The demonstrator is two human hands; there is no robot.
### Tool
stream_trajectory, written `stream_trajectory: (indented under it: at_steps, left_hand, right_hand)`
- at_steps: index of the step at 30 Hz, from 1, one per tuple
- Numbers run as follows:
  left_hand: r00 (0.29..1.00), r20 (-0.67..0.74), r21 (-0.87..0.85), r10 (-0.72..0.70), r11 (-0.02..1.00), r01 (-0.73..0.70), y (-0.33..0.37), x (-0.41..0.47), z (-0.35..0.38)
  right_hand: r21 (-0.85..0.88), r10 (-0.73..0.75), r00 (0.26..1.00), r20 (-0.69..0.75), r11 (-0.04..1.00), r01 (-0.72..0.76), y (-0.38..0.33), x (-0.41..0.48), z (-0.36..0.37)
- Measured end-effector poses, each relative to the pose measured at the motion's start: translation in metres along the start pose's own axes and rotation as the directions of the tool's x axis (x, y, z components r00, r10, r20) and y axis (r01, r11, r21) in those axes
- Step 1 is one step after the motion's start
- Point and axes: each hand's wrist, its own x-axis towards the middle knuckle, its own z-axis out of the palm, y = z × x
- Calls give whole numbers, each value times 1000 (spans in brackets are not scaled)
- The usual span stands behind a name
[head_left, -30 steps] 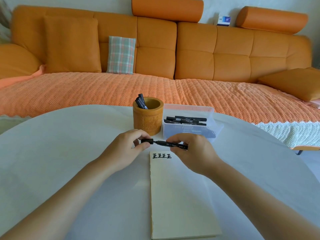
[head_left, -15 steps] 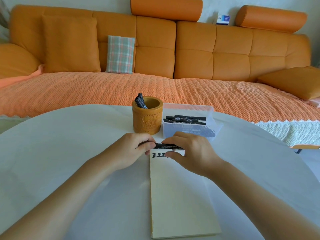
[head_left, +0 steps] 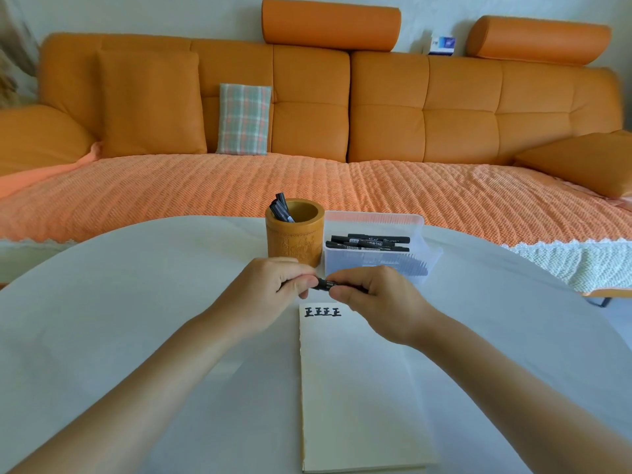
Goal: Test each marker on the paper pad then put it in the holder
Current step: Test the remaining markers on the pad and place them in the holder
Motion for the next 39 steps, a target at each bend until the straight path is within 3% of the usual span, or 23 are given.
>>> stream_trajectory:
  at_steps: [6, 8, 11, 16, 22, 25, 29, 31, 34, 36, 39]
  left_hand:
    - [989, -139, -37, -59, 998, 54, -8, 15, 7]
    - [954, -296, 11, -47, 999, 52, -21, 23, 2]
    - [882, -455, 55, -123, 985, 166, -39, 29, -1]
    - [918, -274, -3, -288, 954, 299, -50, 30, 10]
    - [927, -226, -60, -301, 954, 295, -55, 29, 8]
    - [941, -205, -72, -271, 963, 261, -56, 27, 4]
    - [949, -167, -66, -269, 963, 261, -59, 25, 0]
    - [942, -158, -66, -295, 955, 288, -60, 26, -1]
    - [941, -152, -66, -302, 953, 296, -58, 27, -4]
    - [938, -167, -57, -304, 953, 299, -56, 27, -5]
    - [899, -276, -6, -340, 936, 352, -49, 25, -4]
  right_hand:
    - [-171, -36, 992, -121, 985, 15, 0, 9, -9]
    - [-162, -28, 982, -188, 987, -3, -2, 15, -14]
    - [-20, 48, 956, -290, 998, -57, -13, 36, -28]
    - [-18, 45, 884, -466, 998, -60, -36, 100, -48]
    - [-93, -17, 904, -426, 995, -25, -50, 152, -25]
    - [-181, 45, 943, -329, 977, -110, -49, 161, -15]
    - [-595, 100, 983, -153, 785, -172, -39, 163, -6]
    - [-665, 112, 988, -105, 731, -154, -38, 163, -5]
    - [-651, 153, 988, -1, 750, -116, -42, 162, -9]
    - [-537, 161, 986, 33, 835, -118, -46, 160, -16]
    - [-381, 94, 991, -93, 916, -123, -38, 151, -36]
